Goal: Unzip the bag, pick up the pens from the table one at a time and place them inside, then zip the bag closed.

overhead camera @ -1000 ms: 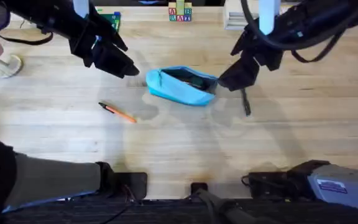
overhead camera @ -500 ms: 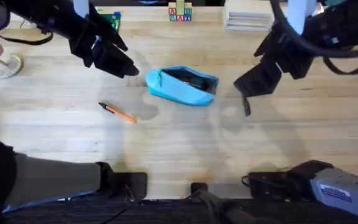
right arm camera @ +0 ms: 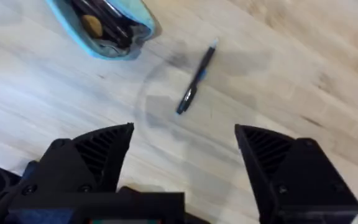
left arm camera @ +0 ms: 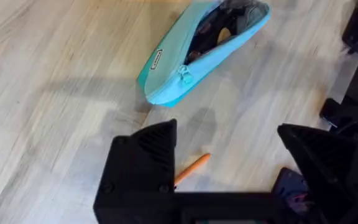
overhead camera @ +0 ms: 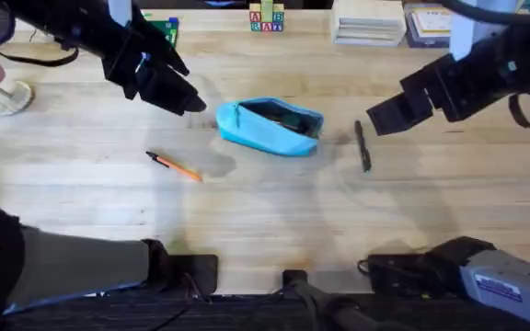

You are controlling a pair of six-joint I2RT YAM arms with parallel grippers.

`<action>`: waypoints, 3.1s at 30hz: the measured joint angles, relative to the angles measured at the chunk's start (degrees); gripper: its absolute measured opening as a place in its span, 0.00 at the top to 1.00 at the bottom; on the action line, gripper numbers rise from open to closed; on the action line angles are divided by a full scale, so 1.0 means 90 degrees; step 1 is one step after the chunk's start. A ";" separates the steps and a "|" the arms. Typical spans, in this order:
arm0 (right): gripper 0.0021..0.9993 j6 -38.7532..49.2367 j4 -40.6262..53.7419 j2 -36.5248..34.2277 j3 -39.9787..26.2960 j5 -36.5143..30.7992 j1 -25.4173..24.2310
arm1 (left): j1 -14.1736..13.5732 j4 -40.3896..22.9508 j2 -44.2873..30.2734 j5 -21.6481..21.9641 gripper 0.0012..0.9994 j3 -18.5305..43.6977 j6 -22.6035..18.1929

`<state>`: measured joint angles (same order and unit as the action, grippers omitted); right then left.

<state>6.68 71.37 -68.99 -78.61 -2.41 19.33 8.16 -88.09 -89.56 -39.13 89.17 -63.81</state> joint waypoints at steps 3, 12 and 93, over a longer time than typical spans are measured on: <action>0.00 -0.0283 0.0111 0.0000 0.0000 -0.0147 0.0000 | 0.0002 0.0002 0.0000 0.0000 0.00 0.0000 0.0000; 0.00 -0.0825 0.0264 -0.0020 0.0000 -0.0293 0.0000 | 0.0000 0.0002 0.0000 0.0000 0.00 0.0000 0.0000; 0.00 -0.2135 -0.2853 -0.3296 0.1644 0.0179 -0.0724 | 0.0000 0.0000 0.0000 0.0000 0.00 0.0000 0.0002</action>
<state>-12.53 45.69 -98.65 -63.81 -0.80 12.82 8.16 -88.09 -89.56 -39.13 89.17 -63.79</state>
